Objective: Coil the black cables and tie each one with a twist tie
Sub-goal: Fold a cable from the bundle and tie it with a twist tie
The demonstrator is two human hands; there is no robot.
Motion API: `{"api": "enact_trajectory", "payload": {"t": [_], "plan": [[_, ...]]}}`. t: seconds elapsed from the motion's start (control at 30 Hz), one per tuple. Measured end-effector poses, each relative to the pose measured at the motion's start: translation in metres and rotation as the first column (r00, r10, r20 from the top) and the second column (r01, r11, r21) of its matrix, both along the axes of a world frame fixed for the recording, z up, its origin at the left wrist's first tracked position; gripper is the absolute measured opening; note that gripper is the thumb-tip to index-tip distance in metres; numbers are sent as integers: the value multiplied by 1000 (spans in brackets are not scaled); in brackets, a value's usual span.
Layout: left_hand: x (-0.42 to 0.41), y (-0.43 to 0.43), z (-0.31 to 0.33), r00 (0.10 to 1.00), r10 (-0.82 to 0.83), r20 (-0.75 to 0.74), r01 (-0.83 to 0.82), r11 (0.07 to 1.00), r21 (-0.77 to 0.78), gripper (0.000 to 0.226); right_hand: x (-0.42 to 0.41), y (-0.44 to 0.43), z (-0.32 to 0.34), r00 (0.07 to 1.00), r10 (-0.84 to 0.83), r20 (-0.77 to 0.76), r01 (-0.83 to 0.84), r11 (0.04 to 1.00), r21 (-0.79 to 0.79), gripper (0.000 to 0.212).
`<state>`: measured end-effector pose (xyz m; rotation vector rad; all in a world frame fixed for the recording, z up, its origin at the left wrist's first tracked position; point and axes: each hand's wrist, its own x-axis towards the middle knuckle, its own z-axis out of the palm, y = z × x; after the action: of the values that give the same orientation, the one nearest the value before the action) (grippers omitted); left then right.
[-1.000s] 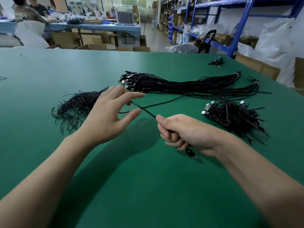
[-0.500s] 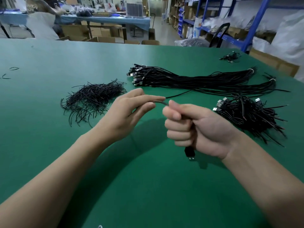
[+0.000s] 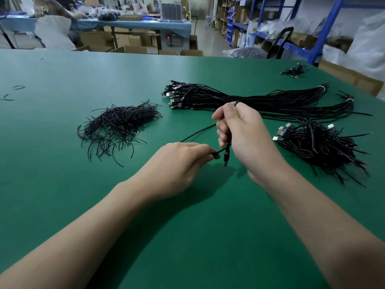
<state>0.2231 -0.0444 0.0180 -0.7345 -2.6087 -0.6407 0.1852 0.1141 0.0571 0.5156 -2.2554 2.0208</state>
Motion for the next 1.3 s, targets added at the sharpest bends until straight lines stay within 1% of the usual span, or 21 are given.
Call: {"api": "enact_trajectory", "payload": {"t": [0.07, 0.17, 0.23, 0.3, 0.37, 0.4, 0.47, 0.53, 0.6, 0.63, 0.7, 0.77, 0.83, 0.87, 0.9, 0.97, 1.03, 1.13, 1.2, 1.27, 1.3], "plan": [[2, 1, 5, 996, 15, -87, -15, 1000, -5, 26, -2, 5, -5, 987, -65, -144, 89, 982, 165, 34], [4, -2, 12, 972, 37, -231, -41, 999, -11, 27, -1, 10, -12, 963, -5, -270, 105, 929, 356, 32], [1, -9, 16, 951, 68, -301, -57, 997, 46, 30, 1, 12, -16, 958, 79, -276, 68, 871, 486, 33], [-2, -16, 20, 946, 97, -309, -50, 987, 156, 34, 1, 13, -16, 964, 163, -210, -27, 846, 532, 42], [-4, -19, 24, 945, 126, -302, -43, 962, 268, 36, 2, 14, -15, 961, 278, -6, -254, 885, 391, 58], [-4, -19, 24, 948, 135, -287, -40, 948, 317, 36, 3, 14, -13, 925, 363, 113, -380, 883, 277, 64], [-5, -19, 24, 964, 130, -230, -29, 918, 396, 34, 6, 14, -13, 790, 541, 288, -575, 817, 40, 61], [-7, -18, 21, 986, 94, -138, -15, 873, 488, 27, 9, 15, -14, 635, 688, 350, -677, 714, -177, 47], [-8, -14, 17, 999, 24, -39, 3, 813, 582, 17, 12, 17, -15, 547, 773, 320, -697, 633, -338, 37], [-7, -11, 14, 1000, -22, 5, 15, 791, 612, 13, 14, 18, -15, 542, 790, 286, -681, 612, -401, 34], [-8, -4, 8, 993, -88, 75, 24, 789, 614, 18, 14, 17, -11, 598, 775, 206, -605, 604, -518, 31], [-8, 2, 1, 984, -116, 132, 27, 844, 536, 22, 13, 14, -7, 703, 694, 154, -481, 623, -617, 28], [-6, 10, -5, 978, -119, 172, 34, 901, 432, 22, 11, 10, -7, 816, 556, 157, -332, 673, -660, 28], [-5, 14, -6, 980, -93, 177, 20, 926, 376, 31, 10, 8, -9, 860, 483, 168, -265, 702, -661, 29], [-5, 17, -7, 982, -70, 173, 9, 944, 331, 38, 8, 8, -12, 892, 418, 171, -217, 729, -649, 31], [-5, 20, -10, 986, -46, 161, 4, 967, 253, 31, 6, 8, -17, 942, 313, 119, -192, 797, -573, 34], [-4, 19, -11, 991, -40, 131, 16, 983, 181, 20, 2, 9, -21, 984, 177, 7, -158, 896, -415, 35], [-1, 17, -7, 999, 7, 37, -12, 992, 123, 25, 0, 11, -28, 987, 47, -155, -66, 991, -119, 33], [1, 16, -2, 997, 45, -66, -41, 997, 59, 29, 1, 13, -34, 962, -1, -272, 39, 990, 134, 32], [1, 12, 3, 981, 72, -180, -68, 997, 28, 35, 1, 15, -38, 922, -12, -387, 167, 914, 369, 33], [1, 8, 6, 970, 86, -229, -80, 996, 38, 38, 0, 17, -38, 913, -7, -407, 199, 879, 434, 34]]}}
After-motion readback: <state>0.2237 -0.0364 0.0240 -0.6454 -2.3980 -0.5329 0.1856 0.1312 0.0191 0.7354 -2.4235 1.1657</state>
